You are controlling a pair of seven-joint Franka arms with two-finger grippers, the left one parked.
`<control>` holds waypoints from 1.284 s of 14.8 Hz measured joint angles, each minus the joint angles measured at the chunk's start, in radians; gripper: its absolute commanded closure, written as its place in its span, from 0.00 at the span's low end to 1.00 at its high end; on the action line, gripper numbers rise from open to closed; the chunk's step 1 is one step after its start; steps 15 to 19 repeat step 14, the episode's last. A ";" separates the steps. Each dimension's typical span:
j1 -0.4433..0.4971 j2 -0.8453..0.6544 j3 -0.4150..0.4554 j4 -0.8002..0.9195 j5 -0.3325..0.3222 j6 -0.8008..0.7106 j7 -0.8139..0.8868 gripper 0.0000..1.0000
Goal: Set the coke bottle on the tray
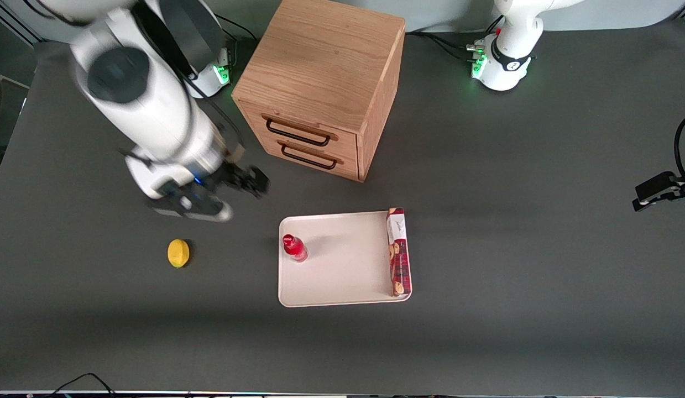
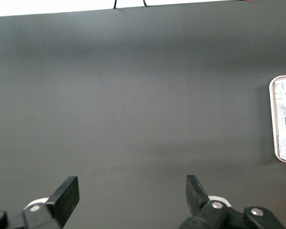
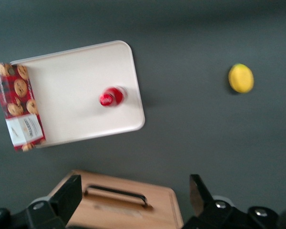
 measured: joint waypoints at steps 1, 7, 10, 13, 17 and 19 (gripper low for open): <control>-0.001 -0.064 -0.061 -0.008 0.048 -0.056 -0.070 0.00; -0.006 -0.405 -0.445 -0.425 0.175 0.075 -0.476 0.00; -0.006 -0.515 -0.505 -0.715 0.191 0.283 -0.507 0.00; -0.001 -0.552 -0.505 -0.778 0.192 0.315 -0.509 0.00; 0.000 -0.555 -0.505 -0.771 0.192 0.316 -0.509 0.00; 0.000 -0.555 -0.505 -0.771 0.192 0.316 -0.509 0.00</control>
